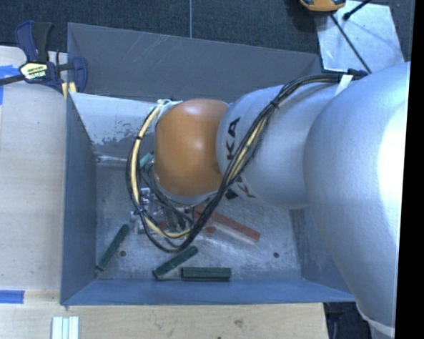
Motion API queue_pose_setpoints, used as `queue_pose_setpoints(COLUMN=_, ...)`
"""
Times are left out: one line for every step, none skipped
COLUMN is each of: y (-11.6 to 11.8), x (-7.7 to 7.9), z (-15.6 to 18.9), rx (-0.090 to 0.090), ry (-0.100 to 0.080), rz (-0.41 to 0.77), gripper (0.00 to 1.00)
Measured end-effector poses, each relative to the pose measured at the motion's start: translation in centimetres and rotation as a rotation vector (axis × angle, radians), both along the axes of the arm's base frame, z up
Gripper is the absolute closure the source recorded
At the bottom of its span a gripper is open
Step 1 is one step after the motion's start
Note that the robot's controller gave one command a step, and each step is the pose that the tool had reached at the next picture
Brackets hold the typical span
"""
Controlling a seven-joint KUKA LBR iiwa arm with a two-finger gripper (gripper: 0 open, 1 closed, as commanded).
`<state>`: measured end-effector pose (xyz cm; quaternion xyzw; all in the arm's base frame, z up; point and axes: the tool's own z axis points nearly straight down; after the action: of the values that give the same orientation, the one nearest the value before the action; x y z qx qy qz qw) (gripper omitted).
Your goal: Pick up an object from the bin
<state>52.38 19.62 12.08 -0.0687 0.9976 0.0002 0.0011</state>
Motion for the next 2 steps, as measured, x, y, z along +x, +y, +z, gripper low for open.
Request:
queue_pose_setpoints(y=-1.32, x=3.57, z=-1.36, rx=0.0, ry=-0.001, rz=-0.152, gripper=0.0)
queue_pose_setpoints(y=-1.29, x=3.57, z=-1.33, rx=0.001, ry=-0.001, rz=-0.152, gripper=0.0)
